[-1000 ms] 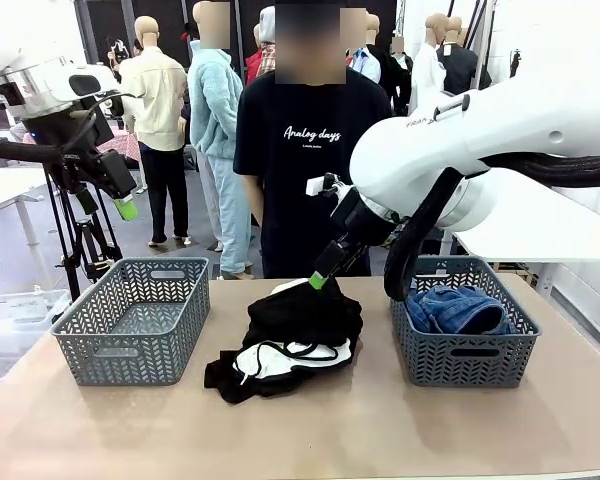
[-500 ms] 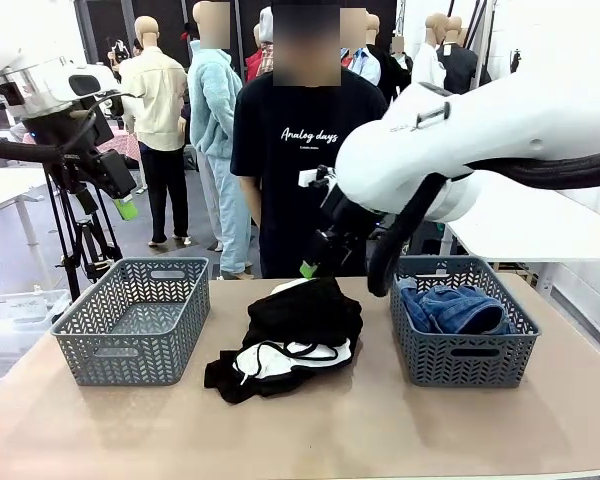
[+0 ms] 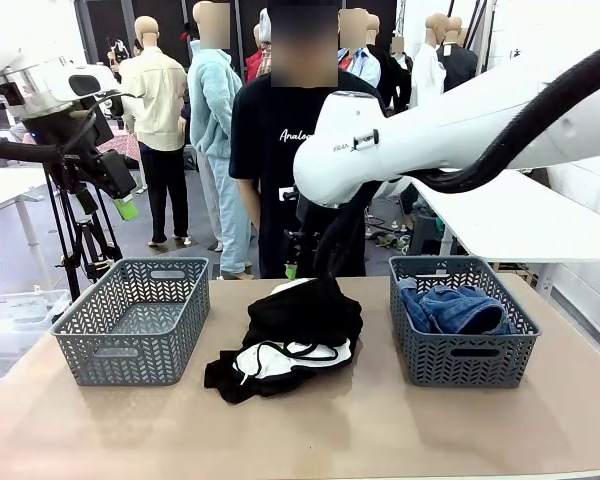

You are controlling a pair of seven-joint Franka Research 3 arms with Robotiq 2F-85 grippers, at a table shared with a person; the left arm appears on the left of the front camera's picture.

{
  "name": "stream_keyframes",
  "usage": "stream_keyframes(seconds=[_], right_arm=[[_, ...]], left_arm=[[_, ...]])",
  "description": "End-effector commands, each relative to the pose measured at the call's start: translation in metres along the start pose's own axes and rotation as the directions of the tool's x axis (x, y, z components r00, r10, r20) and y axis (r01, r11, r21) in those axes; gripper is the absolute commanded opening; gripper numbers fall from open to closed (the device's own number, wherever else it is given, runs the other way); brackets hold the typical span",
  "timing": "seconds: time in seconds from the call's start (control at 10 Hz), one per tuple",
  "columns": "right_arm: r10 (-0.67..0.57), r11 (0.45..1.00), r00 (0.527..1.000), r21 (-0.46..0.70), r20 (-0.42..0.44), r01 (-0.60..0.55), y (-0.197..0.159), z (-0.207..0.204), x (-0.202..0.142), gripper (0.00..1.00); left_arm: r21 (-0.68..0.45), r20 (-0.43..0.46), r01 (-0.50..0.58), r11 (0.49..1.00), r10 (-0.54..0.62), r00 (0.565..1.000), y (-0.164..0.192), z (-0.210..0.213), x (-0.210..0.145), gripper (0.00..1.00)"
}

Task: Sort the tops and bottoms.
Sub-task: Lift clothes from the center of the table with your right hand.

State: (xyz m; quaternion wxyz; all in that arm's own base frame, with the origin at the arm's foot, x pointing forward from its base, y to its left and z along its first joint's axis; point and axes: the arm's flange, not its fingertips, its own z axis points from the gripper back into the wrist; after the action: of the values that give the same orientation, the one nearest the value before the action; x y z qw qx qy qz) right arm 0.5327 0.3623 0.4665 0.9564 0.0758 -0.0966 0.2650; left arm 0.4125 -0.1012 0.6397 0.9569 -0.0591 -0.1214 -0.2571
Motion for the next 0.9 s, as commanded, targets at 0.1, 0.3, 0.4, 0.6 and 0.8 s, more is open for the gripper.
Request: stream_keyframes(seconds=[0.1, 0.3, 0.4, 0.6, 0.8], right_arm=[[-0.121, 0.992, 0.990, -0.056, -0.077, 0.117, -0.004, -0.023, 0.017, 1.00], [-0.183, 0.982, 0.980, -0.066, -0.078, 0.178, -0.012, -0.037, 0.017, 1.00], [-0.208, 0.976, 0.975, -0.081, -0.077, 0.202, -0.013, -0.043, 0.017, 1.00], [-0.305, 0.945, 0.951, -0.139, -0.056, 0.295, -0.020, -0.049, 0.015, 1.00], [-0.355, 0.923, 0.933, -0.182, -0.055, 0.340, -0.021, -0.053, 0.015, 1.00]], left_arm=[[-0.007, 0.015, -0.004, 1.000, 0.005, 1.000, 0.001, 0.000, -0.002, 1.00], [-0.007, 0.015, -0.004, 1.000, 0.005, 1.000, 0.001, 0.000, -0.002, 1.00], [-0.007, 0.015, -0.004, 1.000, 0.005, 1.000, 0.001, 0.000, -0.002, 1.00], [-0.007, 0.015, -0.004, 1.000, 0.005, 1.000, 0.001, 0.000, -0.002, 1.00], [-0.007, 0.015, -0.004, 1.000, 0.005, 1.000, 0.001, 0.000, -0.002, 1.00]])
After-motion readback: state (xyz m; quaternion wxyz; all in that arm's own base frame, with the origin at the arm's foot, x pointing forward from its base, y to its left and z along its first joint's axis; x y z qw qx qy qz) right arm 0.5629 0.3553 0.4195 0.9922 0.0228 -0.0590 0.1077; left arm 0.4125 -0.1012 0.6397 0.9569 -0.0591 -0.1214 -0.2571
